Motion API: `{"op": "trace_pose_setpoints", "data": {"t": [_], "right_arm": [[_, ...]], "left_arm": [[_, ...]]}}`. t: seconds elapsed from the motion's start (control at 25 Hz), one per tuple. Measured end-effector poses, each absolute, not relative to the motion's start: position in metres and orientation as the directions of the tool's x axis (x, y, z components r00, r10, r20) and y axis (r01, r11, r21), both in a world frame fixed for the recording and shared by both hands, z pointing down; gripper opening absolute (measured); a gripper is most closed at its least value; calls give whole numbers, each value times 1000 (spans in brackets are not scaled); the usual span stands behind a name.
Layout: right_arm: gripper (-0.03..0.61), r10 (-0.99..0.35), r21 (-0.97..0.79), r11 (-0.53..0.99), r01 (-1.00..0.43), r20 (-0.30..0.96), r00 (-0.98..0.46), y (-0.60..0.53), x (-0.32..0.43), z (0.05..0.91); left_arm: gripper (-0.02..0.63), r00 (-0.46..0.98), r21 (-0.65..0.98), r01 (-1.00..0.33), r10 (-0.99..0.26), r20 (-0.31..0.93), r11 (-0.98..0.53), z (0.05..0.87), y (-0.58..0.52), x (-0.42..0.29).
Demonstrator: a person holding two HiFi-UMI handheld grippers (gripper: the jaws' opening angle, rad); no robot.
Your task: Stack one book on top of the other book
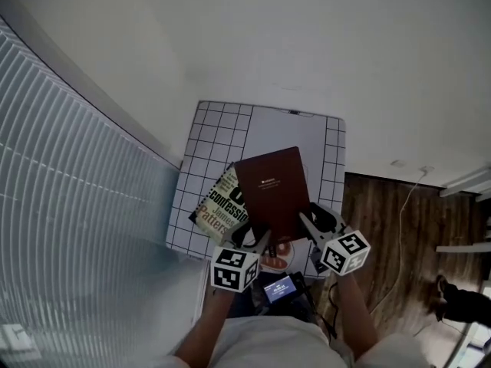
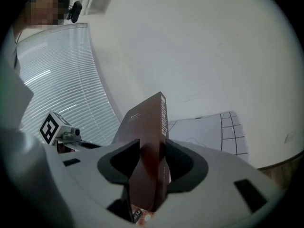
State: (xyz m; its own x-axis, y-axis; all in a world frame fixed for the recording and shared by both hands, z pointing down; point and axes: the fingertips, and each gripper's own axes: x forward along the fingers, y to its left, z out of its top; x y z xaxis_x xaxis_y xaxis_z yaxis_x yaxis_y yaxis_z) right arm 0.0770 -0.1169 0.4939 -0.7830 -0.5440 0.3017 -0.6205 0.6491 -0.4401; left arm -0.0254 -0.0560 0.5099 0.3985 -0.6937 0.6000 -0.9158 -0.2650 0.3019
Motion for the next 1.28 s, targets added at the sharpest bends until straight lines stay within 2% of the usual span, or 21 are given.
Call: {"op": "trace_pose_setpoints", "data": {"t": [0.68, 1.28], "right_arm": [[161, -547, -485, 559, -672, 394, -739, -73, 0, 538], [161, -507, -540, 496, -680, 456, -731, -39, -42, 575]], "left_arm": [[198, 463, 340, -886, -616, 637, -314, 545, -40, -112], [199, 499, 378, -867, -551, 669, -325, 577, -26, -158]]}}
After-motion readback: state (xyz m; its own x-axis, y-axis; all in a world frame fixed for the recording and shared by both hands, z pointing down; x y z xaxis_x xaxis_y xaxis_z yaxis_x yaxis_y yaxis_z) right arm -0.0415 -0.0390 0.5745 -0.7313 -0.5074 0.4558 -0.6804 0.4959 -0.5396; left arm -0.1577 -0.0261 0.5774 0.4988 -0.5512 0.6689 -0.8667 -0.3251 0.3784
